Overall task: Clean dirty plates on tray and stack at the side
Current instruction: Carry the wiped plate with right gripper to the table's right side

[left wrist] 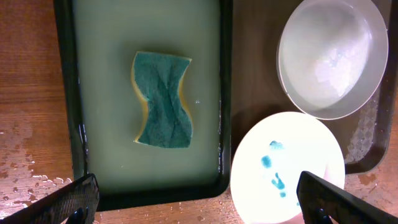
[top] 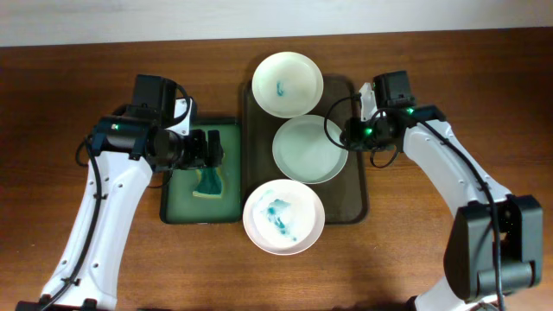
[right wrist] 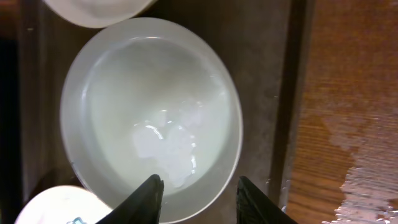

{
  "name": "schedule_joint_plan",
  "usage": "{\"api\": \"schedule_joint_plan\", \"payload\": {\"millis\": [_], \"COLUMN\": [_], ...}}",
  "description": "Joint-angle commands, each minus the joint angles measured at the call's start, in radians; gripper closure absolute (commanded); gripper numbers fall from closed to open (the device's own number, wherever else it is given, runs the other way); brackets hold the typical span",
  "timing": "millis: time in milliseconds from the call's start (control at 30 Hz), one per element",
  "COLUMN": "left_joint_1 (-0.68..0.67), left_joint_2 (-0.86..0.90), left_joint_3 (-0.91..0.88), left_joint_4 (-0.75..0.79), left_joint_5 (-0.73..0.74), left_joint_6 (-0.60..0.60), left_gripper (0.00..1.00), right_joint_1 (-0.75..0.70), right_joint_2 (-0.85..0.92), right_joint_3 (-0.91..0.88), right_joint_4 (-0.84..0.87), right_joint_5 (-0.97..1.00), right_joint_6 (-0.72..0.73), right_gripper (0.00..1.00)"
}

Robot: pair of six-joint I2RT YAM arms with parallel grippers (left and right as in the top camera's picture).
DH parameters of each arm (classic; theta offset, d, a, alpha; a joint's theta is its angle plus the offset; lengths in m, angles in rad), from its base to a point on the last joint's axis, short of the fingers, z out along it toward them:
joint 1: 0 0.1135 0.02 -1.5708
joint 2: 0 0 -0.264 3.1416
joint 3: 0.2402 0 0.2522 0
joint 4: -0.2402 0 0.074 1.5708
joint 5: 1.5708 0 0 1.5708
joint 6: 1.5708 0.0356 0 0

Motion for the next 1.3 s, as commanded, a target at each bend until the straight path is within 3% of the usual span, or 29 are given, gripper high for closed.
{"api": "schedule_joint_plan", "payload": {"millis": [0,133,167,233,267,433,567,667,833,1033,1267], "left_joint_1": [0.004,0.004,0.004,0.004,0.004,0.004,0.004,0.004,0.004,0.004,0.004], "left_joint_2": [-0.008,-0.008,-0.008,-0.008,-0.008,-0.008,-0.008,-0.008,-0.008,-0.008,-0.008], "left_joint_3": [0.011,0.011,0.011,0.011,0.011,0.011,0.011,0.011,0.011,0.011,0.011], "left_joint_4": [-0.002,-0.002,-0.002,-0.002,-0.002,-0.002,-0.002,-0.002,-0.002,-0.002,-0.002], "left_joint_5": [0.010,0.010,0.010,0.010,0.010,0.010,0.010,0.010,0.011,0.011,0.010], "left_joint_6": [-0.002,-0.002,-0.002,-0.002,-0.002,-0.002,-0.002,-0.002,-0.002,-0.002,-0.002], "left_gripper": [0.00,0.01,0.00,0.00,0.01,0.00,0.01,0.01,0.00,0.01,0.01], "right_joint_1": [-0.002,-0.002,-0.002,-0.002,-0.002,-0.014,0.019,0.077,0.229,0.303,0.578], "right_joint_2": [0.108,0.198,0.211,0.243,0.245,0.032,-0.191,-0.262,-0.264,-0.234,-0.234], "right_joint_3": [-0.021,-0.021,-0.021,-0.023,-0.023,0.047,0.053,0.053,0.053,0.017,-0.004], "right_joint_4": [0.020,0.065,0.065,0.065,0.063,-0.035,-0.071,-0.173,-0.372,-0.393,-0.413], "right_joint_5": [0.057,0.035,0.035,0.035,0.024,0.025,0.187,0.189,0.193,0.254,0.713], "right_joint_6": [-0.006,-0.006,-0.006,0.001,0.002,0.016,0.015,0.012,0.013,0.037,0.231], "right_gripper": [0.60,0.66,0.71,0.92,0.96,0.96,0.96,0.96,0.96,0.96,0.96]}}
